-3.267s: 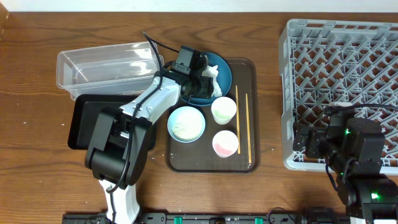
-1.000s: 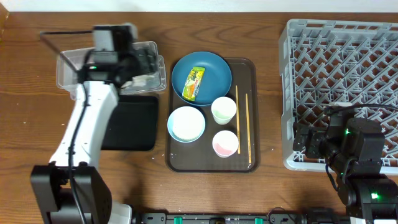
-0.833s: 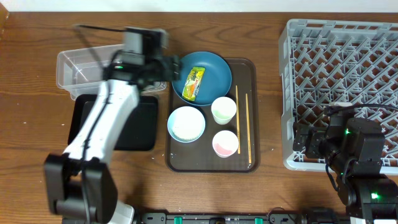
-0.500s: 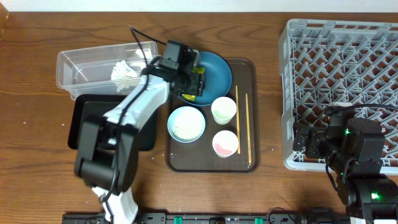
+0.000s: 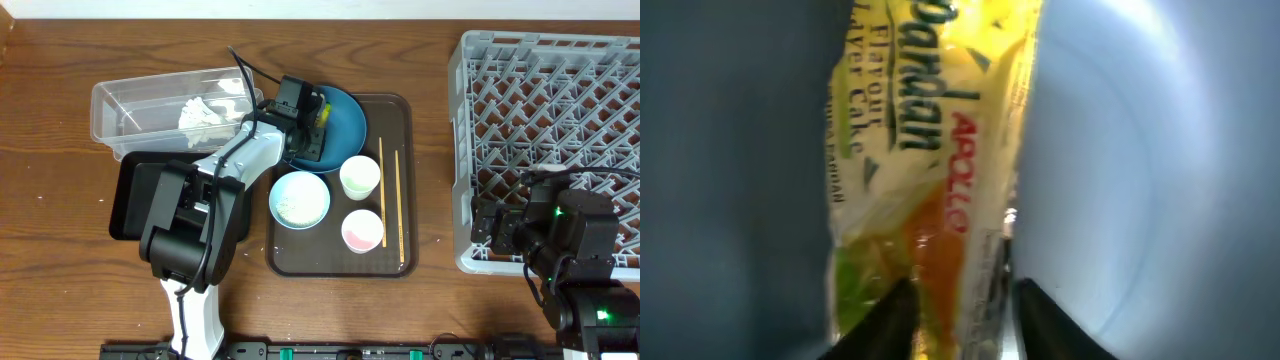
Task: Sort waste into correct bins and load items into the dishwasher rack
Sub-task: 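Grasp the green snack wrapper on the blue plate with the left gripper, then drop the green wrapper into the clear plastic bin with the left gripper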
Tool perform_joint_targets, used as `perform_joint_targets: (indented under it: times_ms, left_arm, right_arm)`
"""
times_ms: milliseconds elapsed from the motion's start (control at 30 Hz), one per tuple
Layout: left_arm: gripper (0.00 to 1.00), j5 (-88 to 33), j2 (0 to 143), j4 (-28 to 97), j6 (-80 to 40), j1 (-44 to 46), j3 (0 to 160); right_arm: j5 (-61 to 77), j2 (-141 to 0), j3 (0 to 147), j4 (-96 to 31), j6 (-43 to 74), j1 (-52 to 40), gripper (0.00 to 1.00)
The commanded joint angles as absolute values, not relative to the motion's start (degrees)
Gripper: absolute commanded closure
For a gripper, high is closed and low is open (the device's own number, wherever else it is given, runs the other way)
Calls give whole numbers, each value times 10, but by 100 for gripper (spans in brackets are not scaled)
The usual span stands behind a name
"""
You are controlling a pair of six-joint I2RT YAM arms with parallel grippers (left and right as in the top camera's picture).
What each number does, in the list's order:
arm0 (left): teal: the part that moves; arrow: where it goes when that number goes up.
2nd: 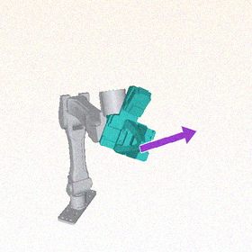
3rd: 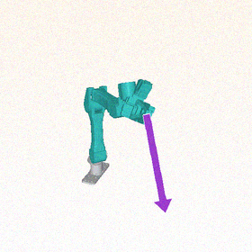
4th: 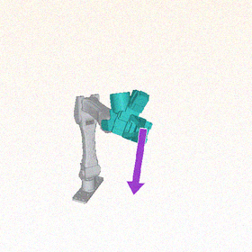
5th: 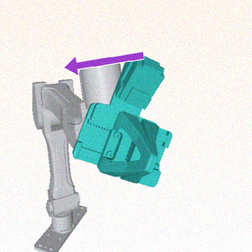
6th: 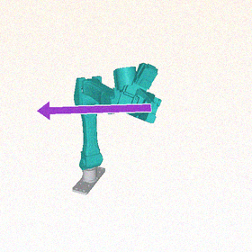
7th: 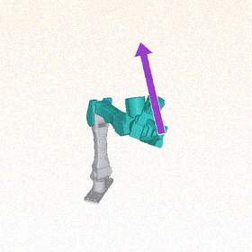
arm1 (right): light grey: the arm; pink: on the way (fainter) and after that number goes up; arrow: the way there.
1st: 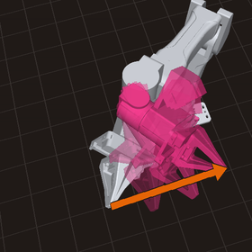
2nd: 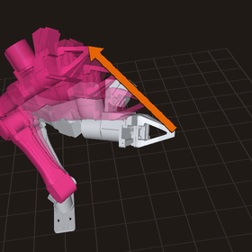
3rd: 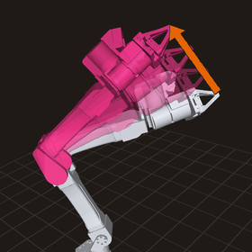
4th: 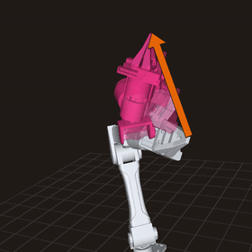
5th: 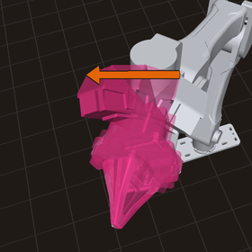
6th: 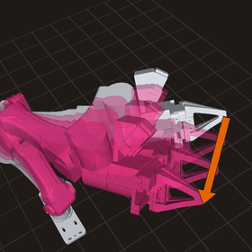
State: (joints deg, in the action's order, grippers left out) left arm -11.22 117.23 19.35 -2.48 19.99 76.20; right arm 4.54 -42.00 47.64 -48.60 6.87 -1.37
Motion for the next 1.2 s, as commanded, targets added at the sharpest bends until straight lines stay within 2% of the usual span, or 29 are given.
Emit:
perform_joint_targets:
  times_ms: [0,133,400,600,1000,1067,1167]
  left_arm:
    - [78,-104,1174,195,-22,201,768]
    - [94,-104,1151,196,-22,201,770]
    - [94,-100,1030,216,-22,191,770]
    - [95,-24,946,257,-22,144,770]
    - [94,-8,974,259,-22,-3,769]
    - [89,-8,986,259,-22,-15,769]
    - [54,-8,993,258,-22,-24,769]
  right_arm:
    - [50,-419,488,-486,72,-18,1]
    - [50,-419,488,-486,72,-18,1]
    - [50,-419,488,-487,72,-18,1]
    - [49,-419,488,-487,72,-18,1]
    - [50,-419,488,-487,72,-18,1]
    - [50,-419,488,-487,72,-18,1]
    - [50,-419,488,-487,72,-18,1]
